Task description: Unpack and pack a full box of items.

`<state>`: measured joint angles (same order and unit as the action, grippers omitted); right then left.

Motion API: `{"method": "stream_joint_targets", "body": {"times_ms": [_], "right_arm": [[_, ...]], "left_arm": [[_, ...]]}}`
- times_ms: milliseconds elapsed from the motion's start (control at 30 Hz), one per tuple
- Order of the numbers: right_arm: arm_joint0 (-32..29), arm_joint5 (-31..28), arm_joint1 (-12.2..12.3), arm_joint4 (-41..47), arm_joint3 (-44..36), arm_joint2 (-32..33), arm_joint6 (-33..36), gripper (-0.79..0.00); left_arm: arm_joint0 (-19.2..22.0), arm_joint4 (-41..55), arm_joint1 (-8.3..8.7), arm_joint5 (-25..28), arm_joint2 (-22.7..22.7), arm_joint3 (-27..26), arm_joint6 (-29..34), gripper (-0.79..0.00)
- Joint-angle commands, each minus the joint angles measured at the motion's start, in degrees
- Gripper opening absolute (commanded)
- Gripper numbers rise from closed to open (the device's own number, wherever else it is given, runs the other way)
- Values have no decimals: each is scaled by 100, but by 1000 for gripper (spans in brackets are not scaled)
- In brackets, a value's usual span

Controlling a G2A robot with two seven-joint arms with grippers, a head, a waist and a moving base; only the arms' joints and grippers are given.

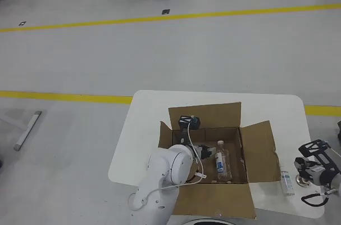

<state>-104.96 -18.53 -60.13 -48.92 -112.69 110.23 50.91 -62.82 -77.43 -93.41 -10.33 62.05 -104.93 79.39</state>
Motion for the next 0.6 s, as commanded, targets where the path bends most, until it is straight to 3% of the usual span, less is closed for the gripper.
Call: {"method": "stream_joint_targets", "body": {"times_ms": [0,200,333,433,467,567], "right_arm": [[0,0,0,0,0,0,0,-785],[85,469,9,-755,33,-352,329,-785],[454,799,29,-971,375,-667,1171,-785],[875,733,56,-1008,688,-865,1624,-785],[1000,699,62,-984,781,-913,1714,-736],[1234,651,78,-975,980,-1024,1887,-727]], "left_arm": [[0,0,0,0,0,0,0,0],[0,0,0,0,0,0,0,0],[0,0,0,0,0,0,0,0],[0,0,0,0,0,0,0,0],[0,0,0,0,0,0,0,0],[0,0,0,0,0,0,0,0]]}}
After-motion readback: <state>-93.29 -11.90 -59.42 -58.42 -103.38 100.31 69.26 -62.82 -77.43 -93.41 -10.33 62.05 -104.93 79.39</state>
